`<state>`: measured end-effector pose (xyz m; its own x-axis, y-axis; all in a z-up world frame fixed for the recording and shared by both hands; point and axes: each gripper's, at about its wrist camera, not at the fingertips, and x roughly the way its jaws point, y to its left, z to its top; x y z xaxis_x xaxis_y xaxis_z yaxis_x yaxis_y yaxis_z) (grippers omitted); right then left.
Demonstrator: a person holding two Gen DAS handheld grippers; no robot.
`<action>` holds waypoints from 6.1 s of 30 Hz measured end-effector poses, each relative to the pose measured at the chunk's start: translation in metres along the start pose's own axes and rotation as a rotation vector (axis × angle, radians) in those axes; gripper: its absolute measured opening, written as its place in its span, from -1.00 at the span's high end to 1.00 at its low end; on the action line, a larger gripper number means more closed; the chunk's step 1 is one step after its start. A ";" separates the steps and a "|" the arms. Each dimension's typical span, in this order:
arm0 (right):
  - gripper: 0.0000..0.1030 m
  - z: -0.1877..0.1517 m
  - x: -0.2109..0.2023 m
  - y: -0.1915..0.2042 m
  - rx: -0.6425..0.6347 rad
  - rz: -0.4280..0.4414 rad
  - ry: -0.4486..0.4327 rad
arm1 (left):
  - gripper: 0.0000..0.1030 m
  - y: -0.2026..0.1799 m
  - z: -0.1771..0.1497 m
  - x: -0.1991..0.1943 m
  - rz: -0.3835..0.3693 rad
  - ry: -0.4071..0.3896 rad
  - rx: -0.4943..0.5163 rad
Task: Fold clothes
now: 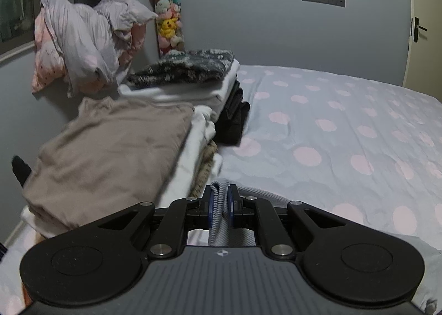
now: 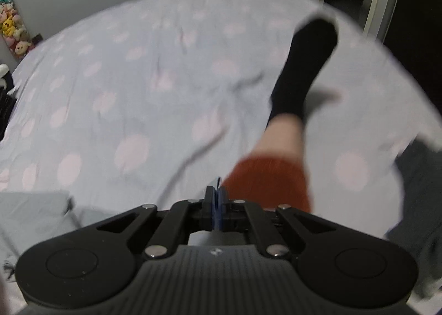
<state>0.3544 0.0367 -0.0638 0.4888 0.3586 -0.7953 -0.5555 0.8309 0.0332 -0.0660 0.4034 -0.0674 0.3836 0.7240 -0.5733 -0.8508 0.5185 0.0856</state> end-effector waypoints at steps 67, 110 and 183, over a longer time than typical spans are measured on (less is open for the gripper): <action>0.47 -0.047 0.013 -0.129 0.336 -0.219 -0.058 | -0.17 -0.007 -0.104 0.103 -0.354 0.432 -0.369; 0.89 -0.154 0.005 -0.192 1.081 0.363 -0.176 | 0.91 0.041 -0.043 0.046 -0.204 0.229 -0.329; 0.39 0.022 0.102 -0.142 0.098 -0.056 -0.063 | 0.95 0.043 -0.053 0.065 -0.003 0.332 -0.298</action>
<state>0.4983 -0.0356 -0.1368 0.5601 0.3344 -0.7579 -0.4595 0.8867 0.0516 -0.0970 0.4489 -0.1442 0.2913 0.5120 -0.8081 -0.9349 0.3314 -0.1270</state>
